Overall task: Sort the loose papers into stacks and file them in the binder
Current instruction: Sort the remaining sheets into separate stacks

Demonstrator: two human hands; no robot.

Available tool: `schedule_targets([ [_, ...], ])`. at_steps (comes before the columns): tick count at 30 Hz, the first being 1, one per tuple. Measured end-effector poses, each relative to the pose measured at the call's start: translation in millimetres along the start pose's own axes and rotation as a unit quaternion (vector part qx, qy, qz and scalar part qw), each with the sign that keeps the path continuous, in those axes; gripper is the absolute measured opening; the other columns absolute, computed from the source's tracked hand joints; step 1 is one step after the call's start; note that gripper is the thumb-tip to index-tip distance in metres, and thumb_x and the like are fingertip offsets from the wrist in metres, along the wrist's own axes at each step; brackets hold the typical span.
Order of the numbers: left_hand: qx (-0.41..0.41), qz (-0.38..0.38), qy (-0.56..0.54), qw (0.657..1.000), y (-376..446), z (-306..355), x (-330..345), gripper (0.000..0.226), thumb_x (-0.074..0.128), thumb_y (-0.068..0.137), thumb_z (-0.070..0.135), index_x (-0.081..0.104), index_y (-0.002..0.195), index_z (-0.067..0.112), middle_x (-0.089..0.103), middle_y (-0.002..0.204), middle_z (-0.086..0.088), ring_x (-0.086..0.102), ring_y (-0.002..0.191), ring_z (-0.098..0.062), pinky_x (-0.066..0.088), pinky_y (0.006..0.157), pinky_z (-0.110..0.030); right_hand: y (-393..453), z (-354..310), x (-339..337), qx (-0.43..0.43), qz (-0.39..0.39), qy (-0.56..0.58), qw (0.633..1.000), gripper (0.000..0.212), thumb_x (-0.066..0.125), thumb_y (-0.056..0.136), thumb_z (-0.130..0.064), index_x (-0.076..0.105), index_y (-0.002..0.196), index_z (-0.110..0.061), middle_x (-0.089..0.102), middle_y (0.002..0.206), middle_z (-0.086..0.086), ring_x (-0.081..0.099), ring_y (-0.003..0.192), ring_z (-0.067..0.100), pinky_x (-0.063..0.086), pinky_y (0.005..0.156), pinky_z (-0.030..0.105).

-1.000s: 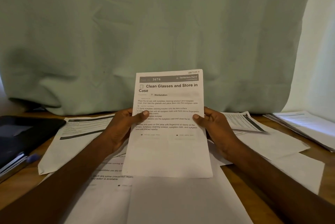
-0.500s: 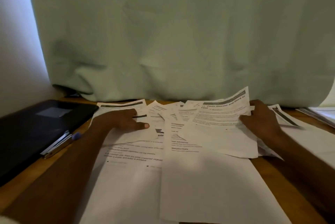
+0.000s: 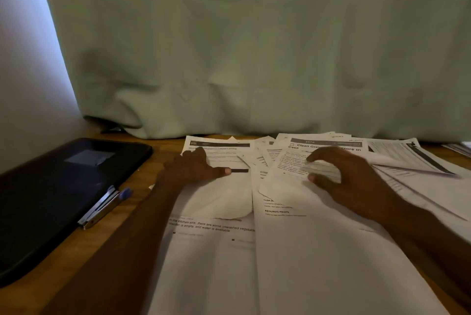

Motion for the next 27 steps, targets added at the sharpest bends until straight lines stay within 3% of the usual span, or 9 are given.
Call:
schedule_targets([
  [3, -0.021, 0.033, -0.042, 0.998, -3.3, 5.6, -1.1, 0.17, 0.049, 0.01, 0.109, 0.027, 0.156, 0.024, 0.031, 0.162, -0.016, 0.032, 0.145, -0.041, 0.031, 0.117, -0.058, -5.5, -8.6, 38.4, -0.022, -0.117, -0.02, 0.993, 0.031, 0.069, 0.09, -0.05, 0.068, 0.119, -0.036, 0.062, 0.126, -0.022, 0.054, 0.117, -0.003, 0.038, 0.103, 0.013],
  [6, -0.038, 0.091, -0.067, 0.993, 10.6, -2.9, -9.0, 0.175, 0.055, 0.004, 0.099, 0.022, 0.157, 0.02, 0.025, 0.16, -0.019, 0.022, 0.146, -0.045, 0.025, 0.119, -0.06, -7.6, -6.3, 51.5, -0.03, -0.143, -0.021, 0.989, 0.042, 0.057, 0.087, -0.063, 0.068, 0.12, -0.038, 0.06, 0.128, -0.025, 0.05, 0.119, -0.007, 0.027, 0.098, -0.002],
  [9, -0.06, 0.137, -0.076, 0.986, 4.5, -8.9, -24.4, 0.148, 0.075, 0.022, 0.092, 0.038, 0.144, 0.015, 0.045, 0.147, -0.017, 0.048, 0.132, -0.038, 0.043, 0.108, -0.05, -8.7, -3.8, 48.3, -0.035, -0.14, 0.003, 0.99, 0.046, 0.057, 0.083, -0.068, 0.07, 0.116, -0.039, 0.063, 0.125, -0.026, 0.054, 0.12, -0.006, 0.032, 0.099, 0.001],
  [11, -0.101, 0.174, -0.126, 0.971, -5.1, -15.0, -34.9, 0.102, 0.096, 0.059, 0.047, 0.042, 0.134, 0.005, 0.05, 0.139, -0.022, 0.055, 0.124, -0.039, 0.049, 0.098, -0.044, -8.7, -3.1, 45.9, -0.033, -0.142, 0.012, 0.989, 0.044, 0.06, 0.083, -0.066, 0.07, 0.116, -0.039, 0.064, 0.125, -0.025, 0.053, 0.121, -0.007, 0.032, 0.1, 0.002],
  [14, -0.104, 0.185, -0.252, 0.944, -8.2, -27.7, -43.2, 0.057, 0.088, 0.072, 0.01, 0.059, 0.12, -0.002, 0.066, 0.124, -0.022, 0.065, 0.112, -0.038, 0.056, 0.094, -0.044, -9.2, -3.5, 45.2, -0.031, -0.142, 0.02, 0.989, 0.039, 0.066, 0.084, -0.059, 0.072, 0.116, -0.036, 0.065, 0.124, -0.024, 0.054, 0.12, -0.007, 0.034, 0.102, 0.003],
  [18, -0.097, 0.289, -0.32, 0.897, -25.2, -49.4, -79.8, 0.02, 0.077, 0.081, 0.008, 0.075, 0.101, 0.011, 0.075, 0.108, -0.015, 0.071, 0.097, -0.036, 0.06, 0.088, -0.046, -8.7, -0.8, 42.1, -0.02, -0.125, 0.042, 0.991, 0.026, 0.075, 0.088, -0.042, 0.072, 0.113, -0.035, 0.067, 0.119, -0.022, 0.057, 0.117, -0.005, 0.037, 0.098, 0.004],
  [22, 0.007, 0.357, -0.496, 0.792, -54.3, -46.1, -127.5, 0.017, 0.07, 0.092, 0.0, 0.072, 0.107, 0.006, 0.073, 0.102, -0.009, 0.067, 0.073, -0.009, 0.056, 0.059, -0.015, -5.8, 3.5, 34.1, 0.021, -0.08, 0.067, 0.994, 0.023, 0.076, 0.09, -0.031, 0.072, 0.113, -0.036, 0.069, 0.115, -0.023, 0.059, 0.112, -0.006, 0.039, 0.09, 0.007],
  [24, 0.033, 0.38, -0.541, 0.75, -65.7, -54.1, -142.7, 0.018, 0.068, 0.095, 0.007, 0.07, 0.113, 0.011, 0.073, 0.101, -0.002, 0.069, 0.078, -0.004, 0.055, 0.062, -0.012, 2.8, 3.2, 26.4, 0.061, -0.036, 0.098, 0.993, 0.02, 0.075, 0.092, -0.03, 0.074, 0.111, -0.035, 0.071, 0.11, -0.024, 0.062, 0.105, -0.008, 0.045, 0.089, 0.011],
  [27, 0.029, 0.344, -0.604, 0.718, -66.6, -71.9, -141.8, 0.013, 0.071, 0.095, 0.017, 0.07, 0.107, 0.022, 0.074, 0.103, 0.004, 0.074, 0.09, -0.01, 0.06, 0.075, -0.023, 23.2, -12.4, 22.4, 0.117, -0.004, 0.197, 0.973, 0.018, 0.071, 0.094, -0.036, 0.073, 0.111, -0.031, 0.074, 0.107, -0.017, 0.069, 0.098, -0.001, 0.058, 0.086, 0.028],
])
Point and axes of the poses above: each hand's wrist, its own y-axis towards the middle knuckle, its own x-axis out of the palm, z = x × y, the point moved 8 cm from there along y, towards the middle knuckle
